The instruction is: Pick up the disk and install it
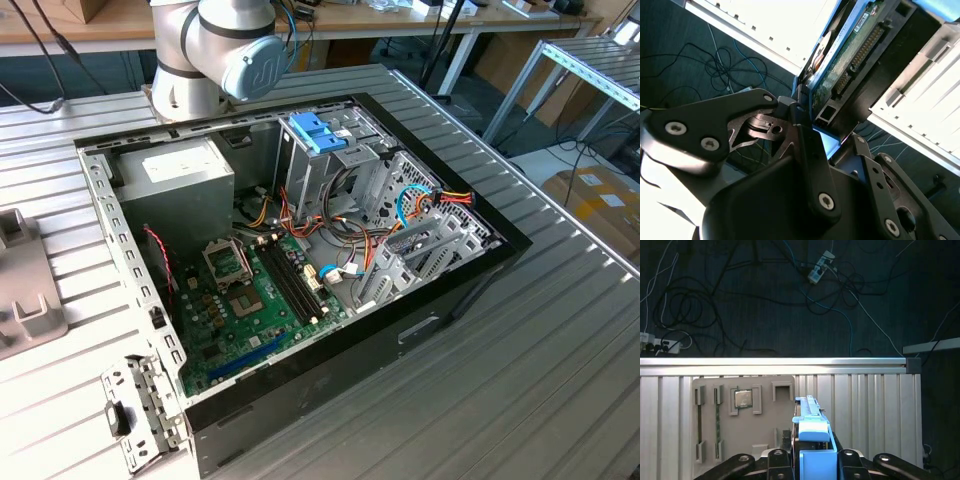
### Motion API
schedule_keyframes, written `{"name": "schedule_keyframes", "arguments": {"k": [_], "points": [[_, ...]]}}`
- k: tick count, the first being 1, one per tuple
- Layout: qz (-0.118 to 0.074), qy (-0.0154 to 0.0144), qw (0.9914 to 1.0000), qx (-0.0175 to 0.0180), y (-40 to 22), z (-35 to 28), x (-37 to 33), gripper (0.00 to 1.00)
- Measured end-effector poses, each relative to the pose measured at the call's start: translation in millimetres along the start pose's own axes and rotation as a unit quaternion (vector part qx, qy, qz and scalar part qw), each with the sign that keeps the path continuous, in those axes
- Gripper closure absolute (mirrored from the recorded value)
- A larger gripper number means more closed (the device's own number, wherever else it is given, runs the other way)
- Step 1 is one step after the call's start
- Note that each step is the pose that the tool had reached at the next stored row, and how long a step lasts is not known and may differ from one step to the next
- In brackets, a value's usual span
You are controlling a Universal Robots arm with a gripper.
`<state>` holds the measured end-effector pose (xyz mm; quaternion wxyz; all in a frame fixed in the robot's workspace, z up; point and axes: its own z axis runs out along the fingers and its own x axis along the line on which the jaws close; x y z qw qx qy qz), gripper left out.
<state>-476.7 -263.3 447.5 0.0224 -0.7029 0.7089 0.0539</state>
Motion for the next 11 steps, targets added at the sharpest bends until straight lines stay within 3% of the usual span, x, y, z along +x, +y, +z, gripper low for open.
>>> {"name": "schedule_keyframes", "arguments": {"k": [11], "points": [[0.0, -0.0004, 1.0, 0.0, 0.3, -6.4, -0.7, 0.63]]}}
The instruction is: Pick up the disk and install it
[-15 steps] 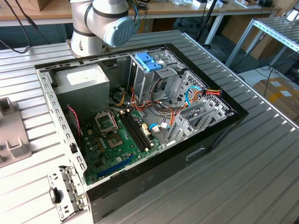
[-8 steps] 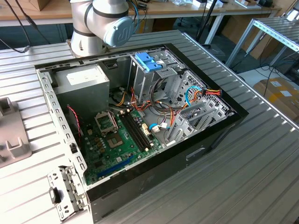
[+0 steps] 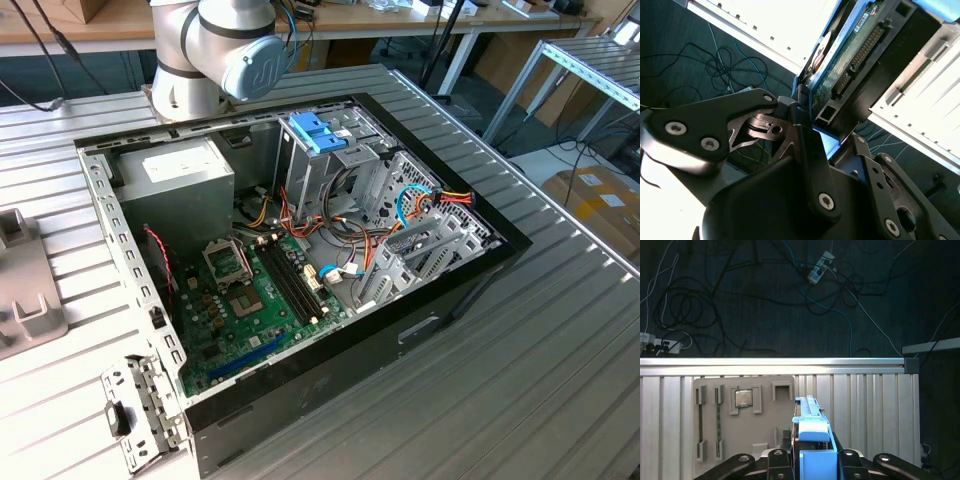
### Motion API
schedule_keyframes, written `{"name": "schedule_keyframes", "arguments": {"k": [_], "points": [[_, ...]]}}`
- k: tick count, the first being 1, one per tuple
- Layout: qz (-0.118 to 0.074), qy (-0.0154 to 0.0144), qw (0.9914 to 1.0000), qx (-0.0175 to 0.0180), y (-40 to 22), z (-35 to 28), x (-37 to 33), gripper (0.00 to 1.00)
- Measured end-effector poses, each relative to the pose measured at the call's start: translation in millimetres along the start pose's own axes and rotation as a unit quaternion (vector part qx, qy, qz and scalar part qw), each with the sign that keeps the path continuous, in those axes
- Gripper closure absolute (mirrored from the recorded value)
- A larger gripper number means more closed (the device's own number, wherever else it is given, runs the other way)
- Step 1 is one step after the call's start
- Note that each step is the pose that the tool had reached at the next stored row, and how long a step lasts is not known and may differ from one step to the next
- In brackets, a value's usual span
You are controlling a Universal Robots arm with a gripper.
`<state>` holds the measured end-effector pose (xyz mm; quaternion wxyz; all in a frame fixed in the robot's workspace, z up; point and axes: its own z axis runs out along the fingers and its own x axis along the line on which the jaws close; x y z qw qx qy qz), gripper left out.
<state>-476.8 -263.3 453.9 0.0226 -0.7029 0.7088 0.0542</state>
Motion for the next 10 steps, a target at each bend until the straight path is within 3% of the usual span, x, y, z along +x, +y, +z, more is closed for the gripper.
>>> {"name": "schedule_keyframes", "arguments": {"k": [10], "points": [[0.0, -0.0005, 1.0, 0.0, 0.3, -6.1, -0.7, 0.63]]}}
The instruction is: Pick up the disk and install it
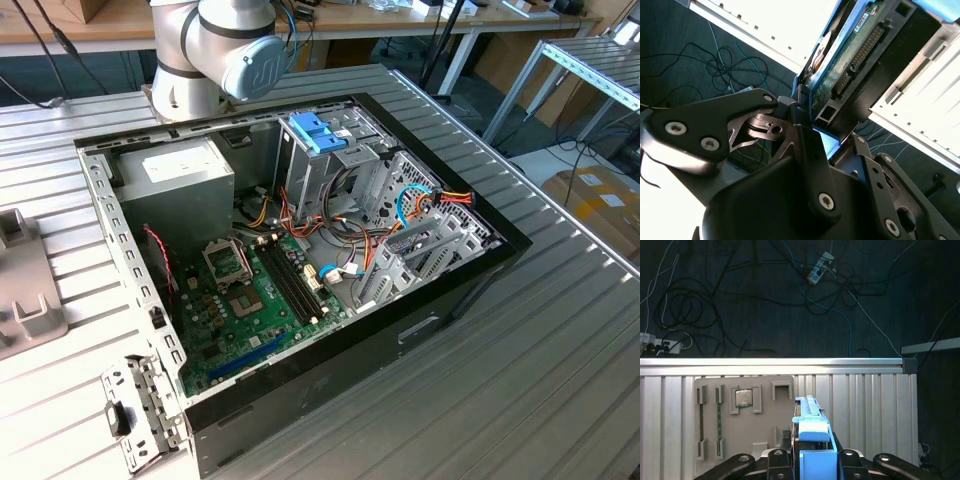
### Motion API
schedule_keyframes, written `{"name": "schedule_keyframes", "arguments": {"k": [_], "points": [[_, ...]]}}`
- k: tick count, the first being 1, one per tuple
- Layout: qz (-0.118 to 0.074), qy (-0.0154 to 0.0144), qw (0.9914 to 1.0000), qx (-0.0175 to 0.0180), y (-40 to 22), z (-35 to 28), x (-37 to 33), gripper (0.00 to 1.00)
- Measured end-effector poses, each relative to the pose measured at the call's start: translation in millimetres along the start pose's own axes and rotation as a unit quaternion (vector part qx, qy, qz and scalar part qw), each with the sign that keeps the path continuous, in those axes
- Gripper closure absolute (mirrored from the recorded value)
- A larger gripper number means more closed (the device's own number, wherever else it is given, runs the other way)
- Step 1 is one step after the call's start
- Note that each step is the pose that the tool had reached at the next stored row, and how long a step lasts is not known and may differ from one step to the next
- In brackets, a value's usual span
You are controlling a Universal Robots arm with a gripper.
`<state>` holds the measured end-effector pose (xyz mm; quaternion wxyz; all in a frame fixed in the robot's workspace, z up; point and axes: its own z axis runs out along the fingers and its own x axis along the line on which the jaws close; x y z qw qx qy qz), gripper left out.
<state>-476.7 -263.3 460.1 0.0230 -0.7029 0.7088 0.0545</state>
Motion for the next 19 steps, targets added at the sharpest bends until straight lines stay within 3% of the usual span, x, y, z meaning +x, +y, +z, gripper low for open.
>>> {"name": "schedule_keyframes", "arguments": {"k": [15, 16, 19], "points": [[0.0, -0.0001, 1.0, 0.0, 0.3, -8.2, -0.9, 0.63], [0.0, 0.0026, 1.0, -0.0001, 0.2, -8.3, -0.9, 0.63], [0.001, 0.0201, 0.9998, 0.0002, 0.3, -8.4, -0.9, 0.63]]}}
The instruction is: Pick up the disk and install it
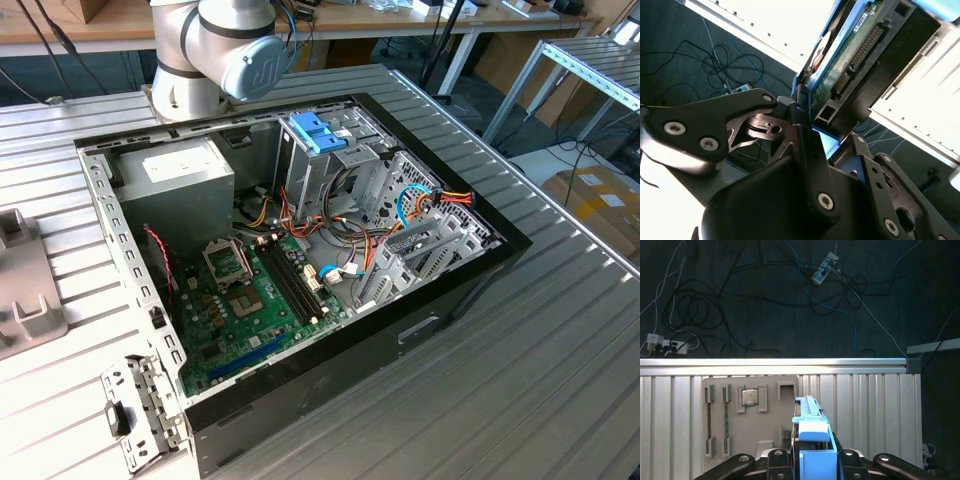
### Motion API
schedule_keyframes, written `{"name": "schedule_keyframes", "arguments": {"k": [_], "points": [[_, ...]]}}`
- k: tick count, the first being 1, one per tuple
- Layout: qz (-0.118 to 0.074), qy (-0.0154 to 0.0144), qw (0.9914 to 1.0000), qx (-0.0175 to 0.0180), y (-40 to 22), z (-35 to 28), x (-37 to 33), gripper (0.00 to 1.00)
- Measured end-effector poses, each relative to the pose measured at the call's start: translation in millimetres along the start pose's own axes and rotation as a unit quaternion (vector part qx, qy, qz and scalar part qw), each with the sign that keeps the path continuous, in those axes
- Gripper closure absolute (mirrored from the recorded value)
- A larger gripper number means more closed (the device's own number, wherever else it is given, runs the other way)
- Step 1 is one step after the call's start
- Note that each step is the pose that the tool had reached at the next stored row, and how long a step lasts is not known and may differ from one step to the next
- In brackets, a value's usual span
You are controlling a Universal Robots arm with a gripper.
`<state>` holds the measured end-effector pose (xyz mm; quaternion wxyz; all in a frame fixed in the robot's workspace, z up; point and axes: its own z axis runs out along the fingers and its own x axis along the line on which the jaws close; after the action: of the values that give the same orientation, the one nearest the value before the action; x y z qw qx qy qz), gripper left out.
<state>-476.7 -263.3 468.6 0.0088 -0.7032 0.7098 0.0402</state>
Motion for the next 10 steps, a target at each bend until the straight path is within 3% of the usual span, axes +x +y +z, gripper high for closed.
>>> {"name": "schedule_keyframes", "arguments": {"k": [2, 10], "points": [[0.0, 0.0052, 0.99999, 0.0, 0.2, -1.8, -0.1, 0.63], [0.0, 0.0094, 0.99996, 0.0001, 0.8, -16.1, -1.0, 0.63]]}}
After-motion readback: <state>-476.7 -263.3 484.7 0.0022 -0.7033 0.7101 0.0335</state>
